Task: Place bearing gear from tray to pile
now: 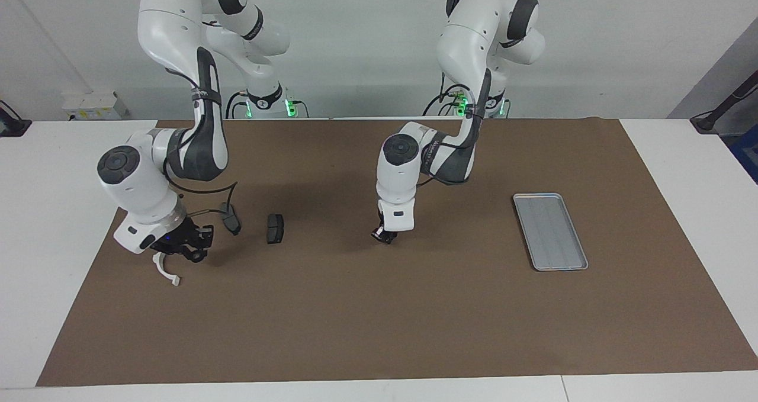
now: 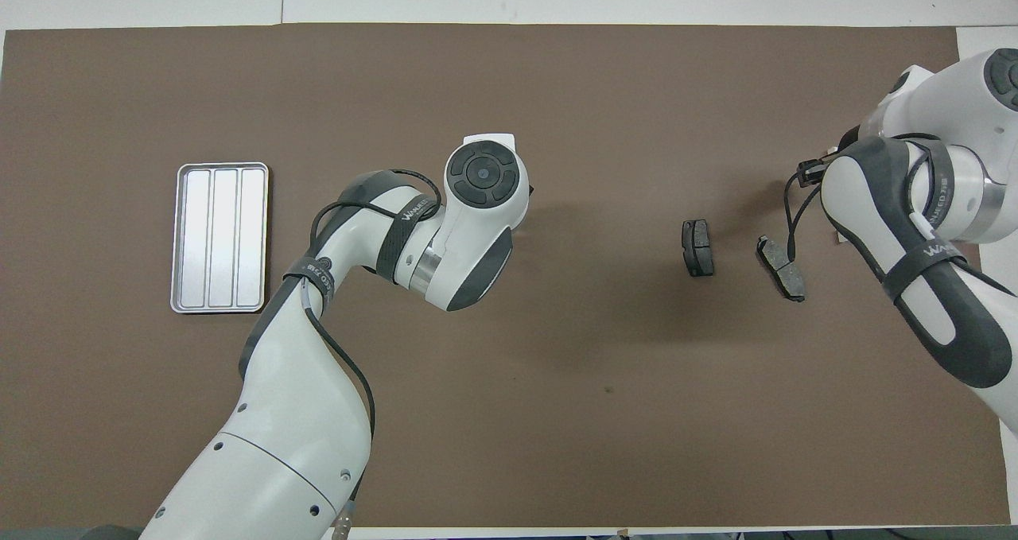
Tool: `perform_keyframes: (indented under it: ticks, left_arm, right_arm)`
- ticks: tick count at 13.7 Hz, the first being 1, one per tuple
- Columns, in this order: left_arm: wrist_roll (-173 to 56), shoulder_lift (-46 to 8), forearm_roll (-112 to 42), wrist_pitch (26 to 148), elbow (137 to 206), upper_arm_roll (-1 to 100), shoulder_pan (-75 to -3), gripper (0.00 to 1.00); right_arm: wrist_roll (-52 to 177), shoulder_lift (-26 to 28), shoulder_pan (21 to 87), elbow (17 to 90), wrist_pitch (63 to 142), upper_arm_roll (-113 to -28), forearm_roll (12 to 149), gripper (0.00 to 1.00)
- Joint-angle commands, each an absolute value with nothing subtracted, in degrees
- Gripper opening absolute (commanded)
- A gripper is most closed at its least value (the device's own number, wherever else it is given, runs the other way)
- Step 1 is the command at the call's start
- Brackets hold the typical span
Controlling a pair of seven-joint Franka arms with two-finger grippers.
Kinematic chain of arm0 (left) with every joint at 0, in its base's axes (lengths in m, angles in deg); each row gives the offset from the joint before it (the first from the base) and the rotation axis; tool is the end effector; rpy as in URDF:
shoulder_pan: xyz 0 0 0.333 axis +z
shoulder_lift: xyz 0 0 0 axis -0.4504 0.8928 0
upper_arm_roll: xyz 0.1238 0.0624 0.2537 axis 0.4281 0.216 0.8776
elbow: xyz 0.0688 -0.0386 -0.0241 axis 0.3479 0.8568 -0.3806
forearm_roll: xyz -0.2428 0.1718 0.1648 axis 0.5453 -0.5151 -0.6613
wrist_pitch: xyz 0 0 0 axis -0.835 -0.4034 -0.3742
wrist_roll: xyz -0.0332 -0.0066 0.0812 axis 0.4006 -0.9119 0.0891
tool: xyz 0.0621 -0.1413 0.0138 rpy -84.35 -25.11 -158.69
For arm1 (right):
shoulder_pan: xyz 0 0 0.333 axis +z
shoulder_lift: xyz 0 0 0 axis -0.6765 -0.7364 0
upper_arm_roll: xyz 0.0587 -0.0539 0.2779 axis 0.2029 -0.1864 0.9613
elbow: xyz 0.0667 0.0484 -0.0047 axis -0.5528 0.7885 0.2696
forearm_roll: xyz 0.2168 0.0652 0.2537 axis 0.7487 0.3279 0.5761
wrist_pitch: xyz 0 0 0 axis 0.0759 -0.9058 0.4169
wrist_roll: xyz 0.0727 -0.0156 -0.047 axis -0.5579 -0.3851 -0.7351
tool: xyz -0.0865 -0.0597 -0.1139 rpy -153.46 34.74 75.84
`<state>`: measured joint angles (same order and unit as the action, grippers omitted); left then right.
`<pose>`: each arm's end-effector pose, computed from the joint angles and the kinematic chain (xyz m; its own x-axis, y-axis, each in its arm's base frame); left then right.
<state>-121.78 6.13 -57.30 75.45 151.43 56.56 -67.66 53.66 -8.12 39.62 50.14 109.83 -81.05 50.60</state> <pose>0.5139 -0.3969 0.2608 0.7288 0.6847 0.0049 0.6836 -0.7279 0.0536 0.5988 -0.0594 0.2923 0.9815 0.1913 0.0032 0.1913 -0.9815 0.0129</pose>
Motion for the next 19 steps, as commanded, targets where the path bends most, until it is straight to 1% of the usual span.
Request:
perform_keyframes:
  ticks: [1, 2, 3, 5, 6, 7, 9, 10, 11, 12, 13, 14, 17, 19]
  left_arm:
    - [-123.1, 5.6, -58.4, 77.9, 153.3, 57.5, -68.5, 0.05]
    - [-123.1, 5.6, -58.5, 78.0, 153.4, 57.5, -68.6, 0.07]
    - [-123.1, 5.5, -58.5, 78.0, 153.4, 57.5, -68.6, 0.13]
    - [-123.0, 5.5, -58.5, 78.1, 153.4, 57.5, -68.5, 0.40]
    - [-123.0, 5.5, -58.5, 78.1, 153.4, 57.5, -68.5, 0.60]
    - [-123.1, 5.5, -58.5, 77.9, 153.4, 57.5, -68.5, 0.72]
    - [-123.0, 5.5, -58.5, 76.2, 152.8, 57.6, -68.6, 1.00]
    - [-123.0, 5.3, -58.7, 74.3, 152.0, 58.0, -68.5, 1.00]
    - [-122.7, 3.4, -58.9, 73.3, 151.8, 58.8, -67.9, 1.00]
    - [-122.5, 1.2, -59.0, 71.9, 152.1, 58.9, -67.3, 1.00]
    - [-122.1, 0.0, -59.0, 69.4, 151.8, 58.9, -66.0, 1.00]
    - [-121.3, -1.5, -59.0, 68.3, 151.9, 58.9, -64.3, 1.00]
    - [-113.9, -6.9, -58.9, 63.8, 152.2, 58.9, -57.8, 1.00]
    - [-105.9, -10.3, -58.7, 59.7, 152.2, 58.9, -53.8, 1.00]
  right_arm:
    - [52.1, -8.6, 38.9, 51.6, 111.3, -80.4, 49.9, 0.00]
    - [51.7, -9.0, 38.9, 51.6, 111.4, -80.4, 50.0, 0.00]
    - [51.5, -9.3, 38.9, 51.9, 112.2, -80.4, 50.0, 0.00]
    - [51.1, -9.4, 38.8, 54.0, 114.7, -80.4, 50.1, 0.00]
    - [51.1, -9.5, 38.8, 54.7, 115.7, -80.4, 50.1, 0.00]
    - [51.1, -9.6, 38.8, 54.9, 115.8, -80.4, 50.1, 0.00]
    - [51.1, -9.8, 38.8, 54.9, 115.8, -80.4, 50.1, 0.00]
    - [51.1, -9.8, 38.8, 54.9, 115.8, -80.4, 50.1, 0.00]
    - [51.2, -9.8, 38.8, 54.7, 115.4, -80.4, 50.1, 0.11]
    - [51.4, -9.5, 39.0, 54.6, 114.7, -80.4, 50.5, 0.44]
    - [51.6, -9.1, 39.3, 54.6, 114.1, -80.4, 50.7, 0.74]
    - [51.7, -8.8, 39.3, 54.4, 113.4, -80.3, 50.8, 1.00]
    - [54.4, -6.0, 40.1, 53.7, 109.6, -79.9, 50.9, 1.00]
    - [59.2, -3.4, 40.9, 51.1, 103.8, -78.1, 50.9, 1.00]
